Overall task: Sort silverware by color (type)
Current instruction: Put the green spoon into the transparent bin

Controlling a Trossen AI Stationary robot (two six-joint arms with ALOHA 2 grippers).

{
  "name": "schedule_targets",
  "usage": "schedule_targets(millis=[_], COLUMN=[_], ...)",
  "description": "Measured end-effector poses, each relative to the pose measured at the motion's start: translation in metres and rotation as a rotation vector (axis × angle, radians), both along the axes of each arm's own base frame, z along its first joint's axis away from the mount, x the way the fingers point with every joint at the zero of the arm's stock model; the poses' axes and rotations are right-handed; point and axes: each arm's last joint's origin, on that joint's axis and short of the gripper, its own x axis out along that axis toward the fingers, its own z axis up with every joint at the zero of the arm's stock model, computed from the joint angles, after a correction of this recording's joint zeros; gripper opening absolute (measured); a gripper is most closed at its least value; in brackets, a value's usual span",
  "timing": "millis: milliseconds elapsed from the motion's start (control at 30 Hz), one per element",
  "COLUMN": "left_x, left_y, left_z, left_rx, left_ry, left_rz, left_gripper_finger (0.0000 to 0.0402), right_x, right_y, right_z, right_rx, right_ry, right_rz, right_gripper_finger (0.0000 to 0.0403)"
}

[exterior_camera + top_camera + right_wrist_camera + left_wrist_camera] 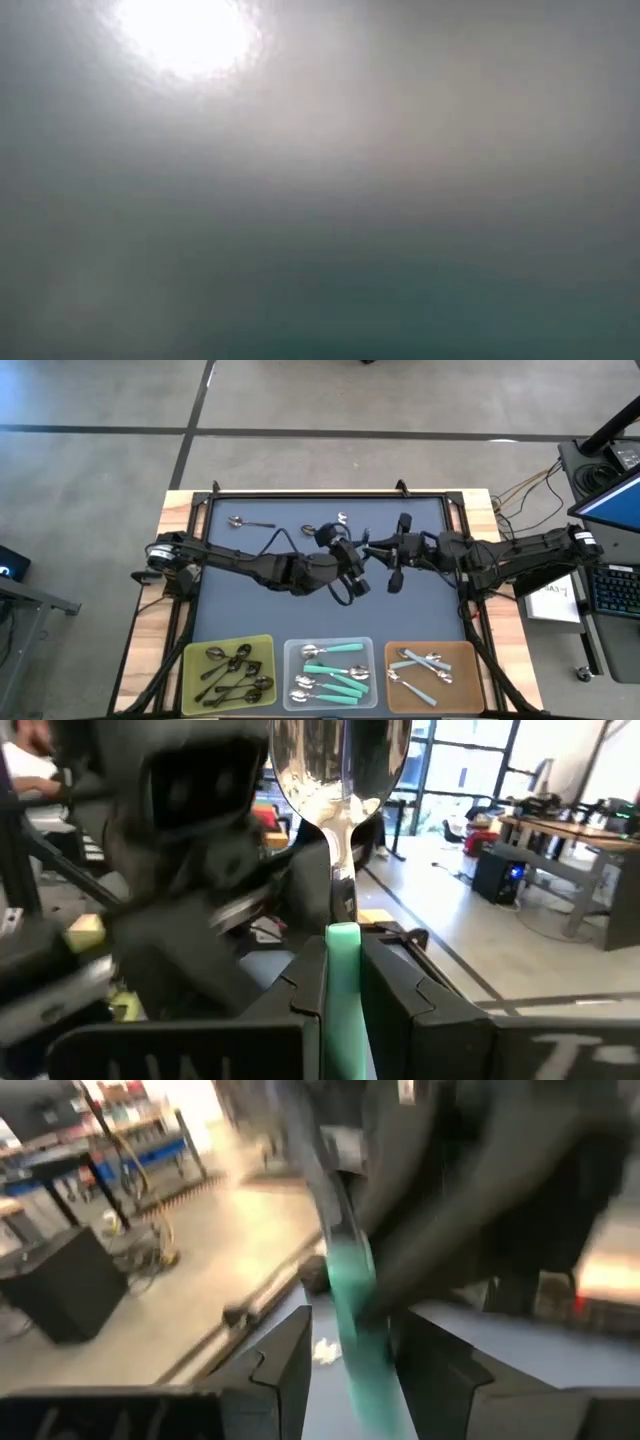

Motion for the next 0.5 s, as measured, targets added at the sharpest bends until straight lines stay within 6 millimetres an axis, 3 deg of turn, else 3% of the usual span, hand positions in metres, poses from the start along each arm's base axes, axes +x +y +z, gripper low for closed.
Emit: schedule_targets(millis=[267, 500], left_x=[0.003, 0.003], left_y=[-0.001, -0.002], left_z=[0.007, 0.007], left_rx=[0.0, -0.024], left_ry=[-0.077, -0.079], left_rz=[-0.052, -0.05], left_gripper_finger=[0.0111, 0.0055], right_x=[0.001, -0.003], right_y=[0.001, 0.001], right_z=[0.007, 0.011], right_rx=[-0.006, -0.009], right_ry=[-0.073, -0.097], right_rz=[0.044, 0.042], right_gripper_finger=[0.0028, 0.0028])
